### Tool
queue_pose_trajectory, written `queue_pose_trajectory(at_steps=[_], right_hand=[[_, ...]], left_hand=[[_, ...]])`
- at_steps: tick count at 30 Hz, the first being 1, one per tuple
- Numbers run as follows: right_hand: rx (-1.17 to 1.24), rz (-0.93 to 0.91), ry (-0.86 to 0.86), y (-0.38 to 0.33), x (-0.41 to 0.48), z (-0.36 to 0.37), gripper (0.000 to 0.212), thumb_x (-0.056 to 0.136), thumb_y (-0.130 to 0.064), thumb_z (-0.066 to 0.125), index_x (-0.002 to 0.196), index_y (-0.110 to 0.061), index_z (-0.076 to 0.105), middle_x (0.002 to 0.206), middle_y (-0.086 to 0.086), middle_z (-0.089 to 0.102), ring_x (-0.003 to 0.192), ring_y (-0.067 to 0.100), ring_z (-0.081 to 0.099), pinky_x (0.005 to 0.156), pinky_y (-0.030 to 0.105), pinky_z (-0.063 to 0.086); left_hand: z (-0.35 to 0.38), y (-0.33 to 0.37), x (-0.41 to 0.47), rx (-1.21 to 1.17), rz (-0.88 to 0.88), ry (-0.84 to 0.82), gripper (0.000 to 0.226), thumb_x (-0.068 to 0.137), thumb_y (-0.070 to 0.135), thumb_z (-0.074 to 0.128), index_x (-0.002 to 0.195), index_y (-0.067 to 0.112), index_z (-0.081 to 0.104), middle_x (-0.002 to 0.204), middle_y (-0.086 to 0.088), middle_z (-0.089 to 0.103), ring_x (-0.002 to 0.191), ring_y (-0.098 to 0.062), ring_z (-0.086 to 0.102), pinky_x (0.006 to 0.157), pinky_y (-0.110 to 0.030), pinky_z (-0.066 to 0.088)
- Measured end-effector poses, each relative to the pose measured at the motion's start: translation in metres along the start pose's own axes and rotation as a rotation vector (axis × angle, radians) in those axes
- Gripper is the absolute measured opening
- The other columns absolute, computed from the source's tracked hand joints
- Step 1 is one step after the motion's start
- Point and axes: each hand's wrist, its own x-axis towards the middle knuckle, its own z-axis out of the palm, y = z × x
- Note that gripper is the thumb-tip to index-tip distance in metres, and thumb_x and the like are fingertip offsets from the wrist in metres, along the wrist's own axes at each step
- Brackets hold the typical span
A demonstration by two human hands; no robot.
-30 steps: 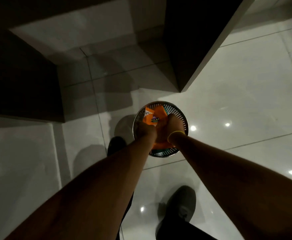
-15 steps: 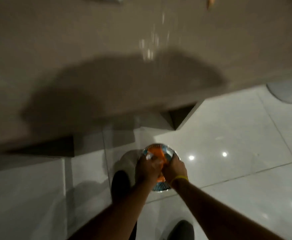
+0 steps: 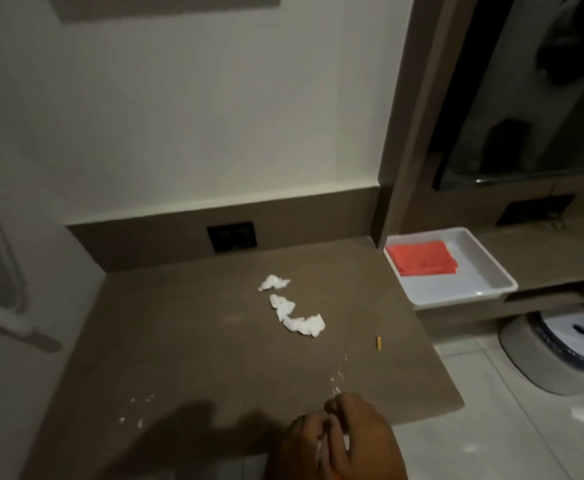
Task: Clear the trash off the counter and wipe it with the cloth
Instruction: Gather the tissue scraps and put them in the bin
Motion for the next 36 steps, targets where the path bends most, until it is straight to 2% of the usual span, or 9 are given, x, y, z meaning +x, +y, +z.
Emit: queue_pose_trajectory(at_steps=[4,7,12,15,19,24,30,34,36], right_hand=[[-0.045,-0.061,-0.058,-0.038,0.069,-0.019,0.014,0.085,-0.023,0.059,0.098,-0.027,0.060,0.090,-0.001,0.066,0.080,0.022,0.065,0.070,0.034,0.055],[-0.111,-0.049,-0.134,-0.061,0.125,-0.003,0.027,0.085,-0.022,0.058,0.111,-0.019,0.063,0.110,0.007,0.063,0.092,0.030,0.066,0.075,0.037,0.054],[-0.330,-0.087,-0.289,-0.059,0.177,0.032,0.043,0.083,-0.022,0.066,0.125,-0.024,0.060,0.130,0.004,0.053,0.115,0.030,0.056,0.088,0.040,0.055],[-0.420,-0.202,-0.302,-0.043,0.179,0.052,0.027,0.092,-0.031,0.058,0.115,-0.019,0.068,0.115,0.005,0.062,0.104,0.030,0.062,0.080,0.039,0.053],[-0.328,-0.140,-0.232,-0.036,0.194,0.036,0.019,0.086,-0.032,0.062,0.091,-0.015,0.068,0.094,0.010,0.065,0.082,0.037,0.066,0.066,0.040,0.053],[-0.222,-0.103,-0.173,-0.052,0.266,0.025,0.018,0.082,-0.004,0.069,0.099,-0.007,0.069,0.111,0.015,0.063,0.089,0.039,0.067,0.076,0.044,0.056],[-0.288,-0.325,-0.477,-0.097,0.316,0.068,0.050,0.087,-0.021,0.072,0.133,-0.011,0.059,0.146,0.017,0.046,0.125,0.039,0.057,0.105,0.043,0.047],[-0.502,-0.396,-0.644,-0.109,0.314,0.085,0.043,0.086,-0.023,0.069,0.129,-0.020,0.064,0.131,0.015,0.055,0.114,0.039,0.064,0.095,0.040,0.049],[-0.507,-0.385,-0.602,-0.112,0.303,0.081,0.037,0.083,-0.018,0.070,0.120,-0.018,0.067,0.120,0.016,0.058,0.105,0.041,0.066,0.088,0.039,0.051]], left_hand=[[-0.019,-0.014,0.060,0.056,0.044,0.054,0.029,0.097,0.027,0.059,0.113,0.013,0.078,0.097,-0.007,0.081,0.082,-0.021,0.077,0.075,-0.029,0.063],[-0.021,-0.041,0.127,0.189,-0.016,-0.076,0.046,0.099,0.032,0.042,0.128,0.014,0.072,0.117,-0.009,0.078,0.104,-0.025,0.077,0.090,-0.039,0.064],[-0.012,-0.086,0.216,0.384,0.034,-0.476,0.059,0.091,0.028,0.054,0.150,0.032,0.048,0.162,0.005,0.045,0.151,-0.017,0.035,0.119,-0.041,0.042],[-0.010,-0.088,0.238,0.381,0.127,-0.508,0.053,0.095,0.021,0.062,0.145,0.029,0.049,0.162,0.004,0.044,0.147,-0.026,0.040,0.107,-0.046,0.052],[0.002,-0.100,0.242,0.424,0.282,-0.588,0.029,0.095,0.008,0.060,0.120,0.020,0.069,0.134,-0.005,0.064,0.134,-0.029,0.055,0.109,-0.039,0.048],[0.013,-0.105,0.231,0.529,0.222,-0.679,0.036,0.099,0.003,0.058,0.135,0.007,0.063,0.143,-0.015,0.059,0.136,-0.033,0.052,0.116,-0.042,0.043],[-0.005,-0.116,0.206,0.372,0.097,-0.576,0.047,0.094,0.003,0.060,0.140,0.012,0.061,0.142,-0.010,0.062,0.133,-0.029,0.057,0.112,-0.040,0.048],[-0.013,-0.121,0.184,0.216,0.127,-0.435,0.046,0.068,-0.003,0.087,0.110,0.013,0.080,0.105,-0.007,0.080,0.095,-0.026,0.078,0.081,-0.037,0.064],[-0.019,-0.123,0.178,0.192,0.120,-0.428,0.045,0.069,-0.005,0.082,0.110,0.013,0.079,0.105,-0.007,0.079,0.094,-0.027,0.077,0.079,-0.040,0.066]])
